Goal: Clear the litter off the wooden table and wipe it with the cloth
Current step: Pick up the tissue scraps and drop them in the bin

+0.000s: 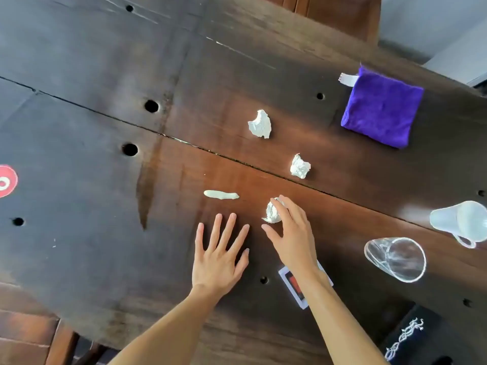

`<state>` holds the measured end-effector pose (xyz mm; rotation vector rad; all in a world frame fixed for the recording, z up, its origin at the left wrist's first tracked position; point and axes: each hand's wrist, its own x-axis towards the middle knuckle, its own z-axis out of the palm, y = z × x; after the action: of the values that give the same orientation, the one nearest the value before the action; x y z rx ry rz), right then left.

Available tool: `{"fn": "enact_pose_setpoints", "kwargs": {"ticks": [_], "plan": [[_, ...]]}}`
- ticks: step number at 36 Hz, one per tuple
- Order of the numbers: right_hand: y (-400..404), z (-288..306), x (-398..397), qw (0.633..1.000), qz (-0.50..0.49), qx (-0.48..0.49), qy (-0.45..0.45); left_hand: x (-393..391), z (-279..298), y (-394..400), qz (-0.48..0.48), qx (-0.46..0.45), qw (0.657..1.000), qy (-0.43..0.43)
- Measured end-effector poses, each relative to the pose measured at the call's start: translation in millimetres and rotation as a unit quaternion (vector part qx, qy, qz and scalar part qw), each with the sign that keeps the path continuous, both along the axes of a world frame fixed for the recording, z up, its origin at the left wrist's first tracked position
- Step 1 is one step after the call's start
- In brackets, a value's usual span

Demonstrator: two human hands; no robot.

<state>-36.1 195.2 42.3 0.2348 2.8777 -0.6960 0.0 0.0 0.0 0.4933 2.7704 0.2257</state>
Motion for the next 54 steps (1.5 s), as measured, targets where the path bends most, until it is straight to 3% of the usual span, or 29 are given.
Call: {"fn": "enact_pose_setpoints", "kwargs": {"ticks": [7,13,19,26,37,44,54], "plan": [[1,-10,-11,1.000,0.006,0.000,0.006,1,-5,2,-0.003,-0.017,1.000,-0.002],[9,-6,-23,0.996,-0.046,-0.080,-0.018,1,-7,2,-0.003,-0.019,1.000,0.005],[35,17,-54,0.987,-0.063,-0.130,0.069,2,-7,1,0.003,-0.012,1.000,0.009],[78,8,-106,0.979,-0.106,-0.085,0.152,4,-8,0,0.007,-0.009,1.000,0.011],[52,-28,-92,0.986,-0.105,0.028,0.127,3,-10,1,0.005,-0.013,1.000,0.024],[50,-28,-81,0.989,-0.092,-0.006,0.116,3,-9,1,-0.001,-0.023,1.000,0.018],[47,-5,-150,0.979,-0.055,-0.091,0.172,1,-8,1,-0.004,-0.029,0.999,0.021]]}}
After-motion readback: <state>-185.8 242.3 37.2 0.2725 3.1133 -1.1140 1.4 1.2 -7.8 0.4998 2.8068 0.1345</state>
